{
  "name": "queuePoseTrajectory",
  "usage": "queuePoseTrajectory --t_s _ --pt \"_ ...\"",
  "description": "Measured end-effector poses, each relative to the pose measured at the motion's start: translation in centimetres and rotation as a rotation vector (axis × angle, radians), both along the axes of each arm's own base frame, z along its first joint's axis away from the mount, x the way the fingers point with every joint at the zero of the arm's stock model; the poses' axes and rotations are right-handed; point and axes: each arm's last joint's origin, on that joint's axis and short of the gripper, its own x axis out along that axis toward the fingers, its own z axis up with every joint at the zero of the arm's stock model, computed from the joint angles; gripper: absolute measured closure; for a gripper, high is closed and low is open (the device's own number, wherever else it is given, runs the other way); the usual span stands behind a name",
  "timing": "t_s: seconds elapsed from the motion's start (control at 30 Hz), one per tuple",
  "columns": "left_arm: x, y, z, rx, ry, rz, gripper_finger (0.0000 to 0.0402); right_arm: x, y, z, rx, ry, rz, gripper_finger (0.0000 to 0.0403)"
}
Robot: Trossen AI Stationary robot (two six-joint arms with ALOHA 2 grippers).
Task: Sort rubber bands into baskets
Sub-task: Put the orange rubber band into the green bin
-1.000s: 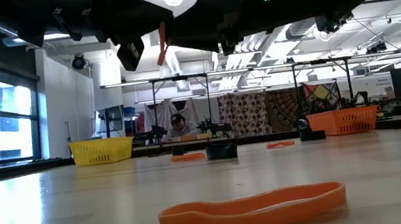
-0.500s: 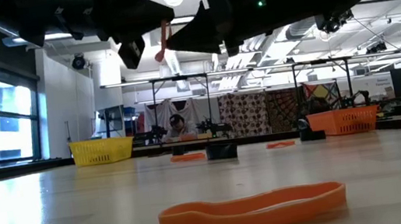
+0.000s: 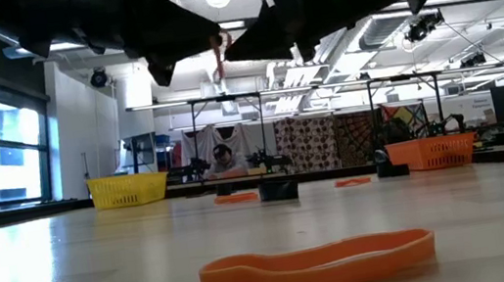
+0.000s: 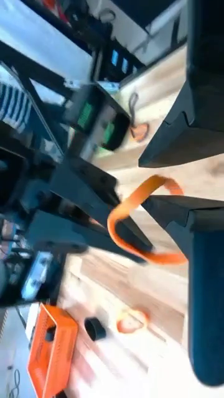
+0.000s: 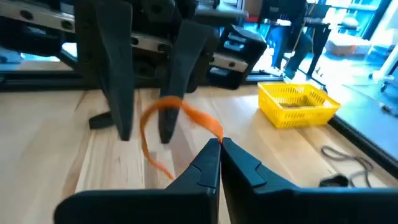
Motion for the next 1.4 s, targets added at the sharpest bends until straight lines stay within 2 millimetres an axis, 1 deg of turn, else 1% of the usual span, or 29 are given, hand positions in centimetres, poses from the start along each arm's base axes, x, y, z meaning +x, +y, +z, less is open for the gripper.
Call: queuePoseTrajectory --t_s 0.17,0.33,0.5,0.63,0.73,0.83,1.03,1.17,1.3,1.4 --pt "-0.1 0.0 -0.3 0.041 0.026 -0.010 0.0321 -1.0 0.4 0.8 -0.002 0.068 0.015 0.0402" --pt "-0.1 -0.1 -0.5 0.106 0.046 -0.040 0.0321 -2.8 1.2 2.1 0.015 0.151 0.039 0.0403" --pt "-0.2 -0.1 -0.6 0.203 0.057 -0.069 0.0321 -5.2 2.3 3.6 0.070 0.214 0.062 0.0403" --pt "-0.2 -0.3 -0.6 0.201 0.042 -0.126 0.0322 -7.3 3.2 4.6 0.124 0.273 0.081 0.0403" --pt "-0.2 -0.4 -0.5 0.205 0.024 -0.193 0.0322 -9.0 4.1 4.7 0.157 0.340 0.097 0.0403" --pt "-0.2 -0.5 -0.3 0.221 0.006 -0.220 0.0322 -10.4 5.1 5.0 0.220 0.443 0.082 0.0403" --pt "-0.1 -0.5 -0.3 0.227 0.001 -0.220 0.0322 -12.6 7.3 6.9 0.353 0.598 0.013 0.0403" --pt "-0.2 -0.6 -0.4 0.214 0.005 -0.260 0.0322 -14.2 8.5 7.9 0.497 0.693 -0.042 0.0403" --pt "-0.1 -0.7 -0.1 0.187 -0.026 -0.265 0.0322 -15.8 9.4 7.8 0.653 0.792 -0.136 0.0403" --pt "-0.1 -0.7 0.2 0.179 -0.049 -0.260 0.0322 -16.9 9.9 7.2 0.751 0.861 -0.221 0.0403"
